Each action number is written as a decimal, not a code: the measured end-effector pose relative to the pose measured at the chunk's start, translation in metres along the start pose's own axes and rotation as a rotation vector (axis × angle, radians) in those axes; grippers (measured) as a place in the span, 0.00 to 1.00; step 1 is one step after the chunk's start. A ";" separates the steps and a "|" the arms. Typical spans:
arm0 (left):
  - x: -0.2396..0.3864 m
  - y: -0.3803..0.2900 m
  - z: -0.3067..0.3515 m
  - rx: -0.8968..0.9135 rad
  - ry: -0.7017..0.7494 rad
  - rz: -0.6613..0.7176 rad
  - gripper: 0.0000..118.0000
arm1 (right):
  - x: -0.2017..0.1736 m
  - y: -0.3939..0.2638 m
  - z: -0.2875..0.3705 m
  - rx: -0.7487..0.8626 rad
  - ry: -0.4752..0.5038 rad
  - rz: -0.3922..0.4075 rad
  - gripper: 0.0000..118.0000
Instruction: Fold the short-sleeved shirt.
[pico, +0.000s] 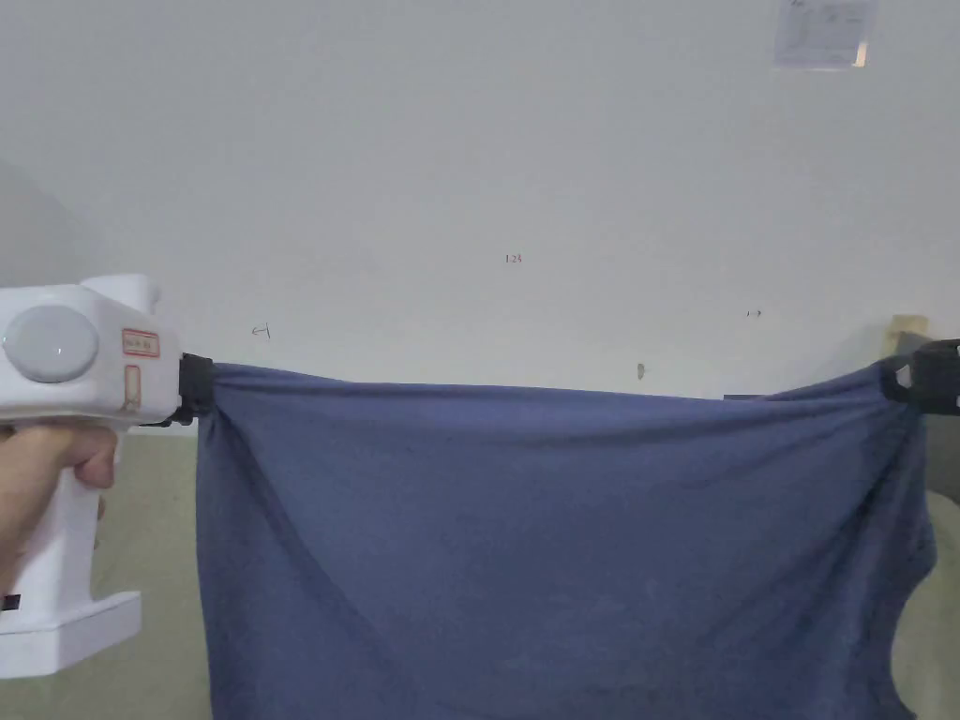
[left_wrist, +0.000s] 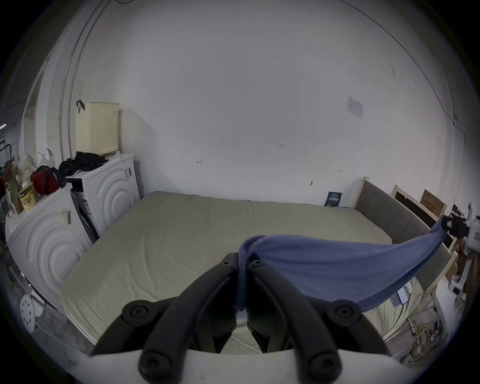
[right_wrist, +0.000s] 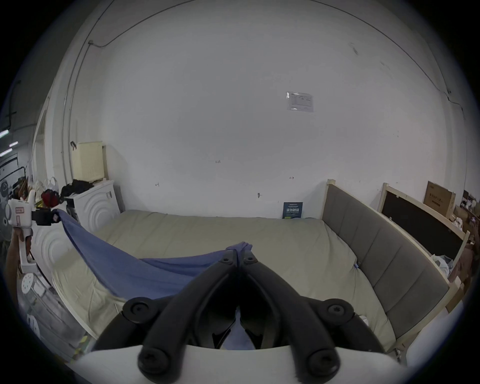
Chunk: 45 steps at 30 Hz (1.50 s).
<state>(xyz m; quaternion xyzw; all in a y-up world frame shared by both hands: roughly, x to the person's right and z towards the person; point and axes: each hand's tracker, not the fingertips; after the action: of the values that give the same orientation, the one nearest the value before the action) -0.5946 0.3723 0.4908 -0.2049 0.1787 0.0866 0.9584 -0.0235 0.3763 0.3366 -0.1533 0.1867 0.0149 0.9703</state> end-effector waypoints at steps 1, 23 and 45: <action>0.000 0.003 -0.002 -0.004 0.012 -0.002 0.00 | 0.000 0.004 -0.005 -0.001 -0.002 -0.010 0.01; 0.024 0.075 -0.105 -0.019 0.120 0.029 0.00 | -0.012 0.102 -0.116 -0.017 -0.056 0.063 0.01; 0.076 0.150 -0.298 0.052 0.293 0.056 0.00 | -0.015 0.185 -0.318 0.019 -0.153 0.139 0.01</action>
<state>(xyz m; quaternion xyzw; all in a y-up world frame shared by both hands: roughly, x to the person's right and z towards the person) -0.6522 0.3887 0.1541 -0.1853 0.3245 0.0779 0.9243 -0.1672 0.4567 0.0070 -0.1293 0.1224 0.0922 0.9797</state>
